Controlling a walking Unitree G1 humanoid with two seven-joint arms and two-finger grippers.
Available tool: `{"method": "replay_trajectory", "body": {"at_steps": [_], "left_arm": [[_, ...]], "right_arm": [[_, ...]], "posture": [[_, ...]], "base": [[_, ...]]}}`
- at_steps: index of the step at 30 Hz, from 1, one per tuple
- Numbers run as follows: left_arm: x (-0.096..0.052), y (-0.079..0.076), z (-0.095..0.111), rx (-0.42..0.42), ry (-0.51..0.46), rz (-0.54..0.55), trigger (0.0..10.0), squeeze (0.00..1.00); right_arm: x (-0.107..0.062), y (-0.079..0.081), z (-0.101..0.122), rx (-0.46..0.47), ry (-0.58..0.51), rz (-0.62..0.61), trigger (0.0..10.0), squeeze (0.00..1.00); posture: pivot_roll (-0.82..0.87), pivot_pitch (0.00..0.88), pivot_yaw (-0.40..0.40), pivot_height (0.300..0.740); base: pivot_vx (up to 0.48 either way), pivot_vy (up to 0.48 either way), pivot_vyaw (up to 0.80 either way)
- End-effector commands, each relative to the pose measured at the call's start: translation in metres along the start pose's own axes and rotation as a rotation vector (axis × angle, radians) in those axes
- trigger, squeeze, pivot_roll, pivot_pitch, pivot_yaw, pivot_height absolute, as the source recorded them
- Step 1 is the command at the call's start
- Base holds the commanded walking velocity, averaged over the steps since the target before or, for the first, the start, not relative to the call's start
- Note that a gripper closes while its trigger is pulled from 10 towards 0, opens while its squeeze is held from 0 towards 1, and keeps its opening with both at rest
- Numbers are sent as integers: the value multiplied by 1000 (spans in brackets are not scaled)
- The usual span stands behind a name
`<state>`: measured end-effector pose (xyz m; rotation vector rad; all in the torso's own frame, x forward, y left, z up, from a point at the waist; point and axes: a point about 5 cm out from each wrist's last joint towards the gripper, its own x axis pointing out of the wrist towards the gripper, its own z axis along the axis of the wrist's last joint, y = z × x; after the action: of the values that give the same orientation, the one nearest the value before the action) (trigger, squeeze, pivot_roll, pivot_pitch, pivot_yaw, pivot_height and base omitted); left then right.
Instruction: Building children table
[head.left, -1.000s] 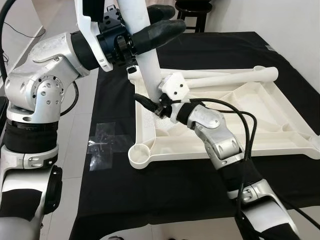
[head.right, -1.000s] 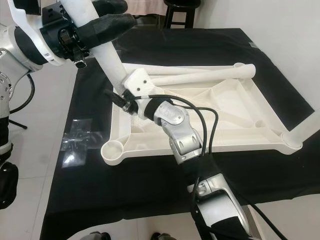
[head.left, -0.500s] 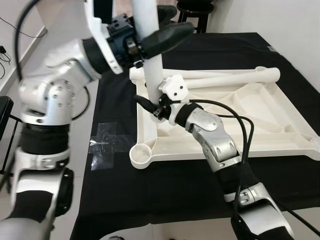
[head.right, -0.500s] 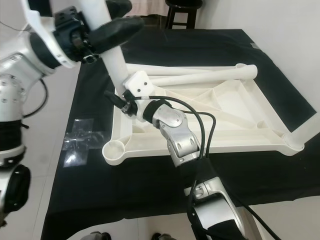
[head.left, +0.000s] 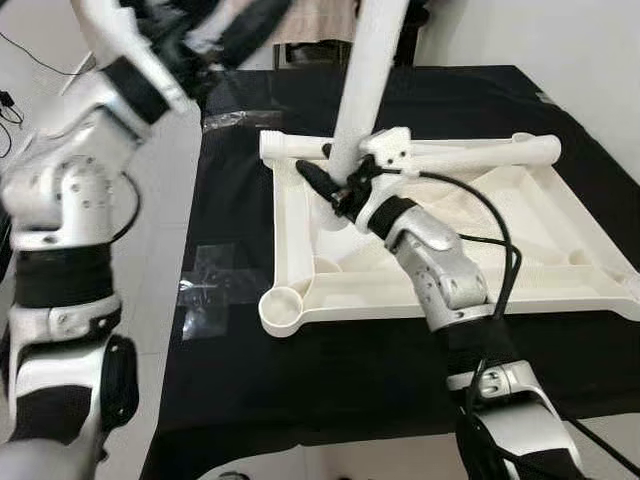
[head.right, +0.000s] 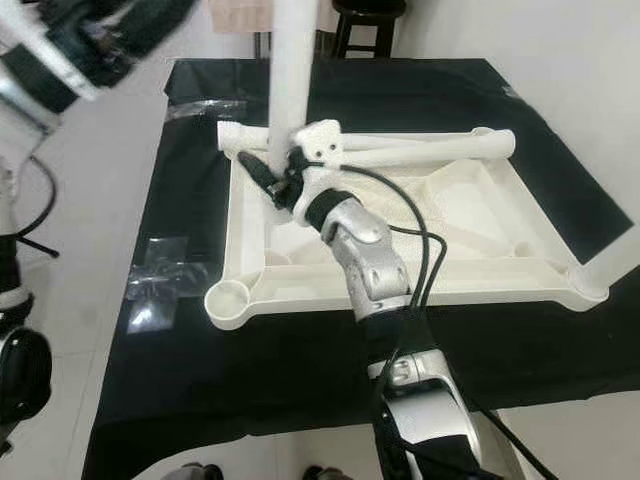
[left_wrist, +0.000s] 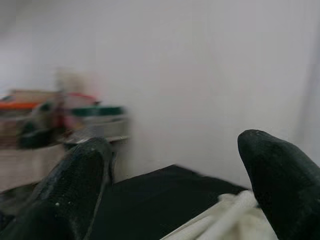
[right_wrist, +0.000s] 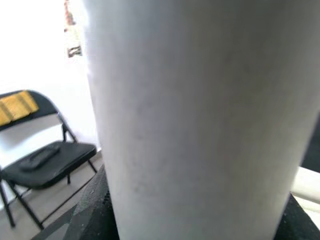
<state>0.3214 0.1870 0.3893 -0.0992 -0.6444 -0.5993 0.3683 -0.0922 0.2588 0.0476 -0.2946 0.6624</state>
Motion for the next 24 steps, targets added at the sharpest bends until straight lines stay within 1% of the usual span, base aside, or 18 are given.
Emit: {"method": "replay_trajectory", "body": {"at_steps": [1, 3, 5, 6, 7, 8, 9, 10, 12, 14, 15, 16, 18, 19, 20, 21, 22, 24], "left_arm": [[-8, 1, -2, 45, 34, 37, 10000, 1000], [-24, -5, -26, 53, 126, 58, 10000, 1000], [-40, -16, -50, 52, 219, 48, 10000, 149], [-40, -16, -50, 52, 219, 48, 10000, 149], [-48, -22, -61, 41, 257, 41, 10000, 0], [-59, -32, -73, 29, 296, 23, 10000, 0], [-66, -38, -80, 20, 318, 13, 10000, 0], [-66, -38, -80, 20, 318, 13, 10000, 0], [-79, -51, -90, -15, 348, 5, 10000, 0], [-92, -65, -99, -5, 387, -43, 10000, 0], [-92, -65, -99, -5, 387, -43, 10000, 0], [-104, -77, -106, -7, 425, -69, 10000, 0], [-111, -84, -111, -19, 446, -76, 10000, 0], [-111, -84, -111, -19, 446, -76, 10000, 0], [-116, -87, -114, -21, 464, -86, 10000, 0], [-116, -87, -114, -21, 464, -86, 10000, 0], [-120, -91, -116, -25, 481, -86, 10000, 0], [-124, -94, -117, -27, 491, -83, 10000, 0]], "right_arm": [[1, 4, 7, 16, -36, 56, 10000, 0], [-5, 16, 13, 36, -79, 201, 10000, 0], [-14, 24, 12, 2, -73, 324, 10000, 0], [-14, 24, 12, 2, -73, 324, 10000, 0], [-17, 25, 11, -7, -62, 357, 10000, 0], [-23, 28, 10, -4, -55, 417, 10000, 0], [-27, 29, 9, 2, -52, 456, 10000, 0], [-27, 29, 9, 2, -52, 456, 10000, 0], [-35, 33, 7, 26, -48, 525, 10000, 0], [-41, 33, 1, 22, -24, 552, 10000, 0], [-41, 33, 1, 22, -24, 552, 10000, 0], [-48, 35, -6, 43, 11, 580, 10000, 0], [-50, 34, -10, 44, 32, 584, 10000, 0], [-50, 34, -10, 44, 32, 584, 10000, 0], [-52, 34, -14, 48, 49, 582, 10000, 0], [-52, 34, -14, 48, 49, 582, 10000, 0], [-54, 34, -18, 53, 66, 594, 10000, 0], [-56, 34, -21, 60, 78, 605, 10000, 0]], "posture": [[89, 156, -47, 740], [88, 167, -47, 740], [89, 175, -52, 740], [89, 175, -52, 740], [92, 183, -58, 740], [93, 192, -62, 740], [94, 195, -64, 740], [94, 195, -64, 740], [95, 199, -66, 740], [98, 208, -70, 740], [98, 208, -70, 740], [100, 211, -69, 740], [99, 215, -65, 740], [99, 215, -65, 740], [99, 215, -65, 740], [99, 215, -65, 740], [104, 217, -62, 740], [104, 218, -62, 740]], "base": [[0, 0, 0], [0, 0, 0], [0, 0, 0], [0, 0, 0], [0, 0, 0], [0, 0, 0], [0, 0, 0], [0, 0, 0], [0, 0, 525], [0, 0, 800], [0, 0, 800], [0, 0, 681], [0, 0, 0], [0, 0, 0], [0, 0, 0], [0, 0, 0], [0, 0, 0], [0, 0, 0]]}}
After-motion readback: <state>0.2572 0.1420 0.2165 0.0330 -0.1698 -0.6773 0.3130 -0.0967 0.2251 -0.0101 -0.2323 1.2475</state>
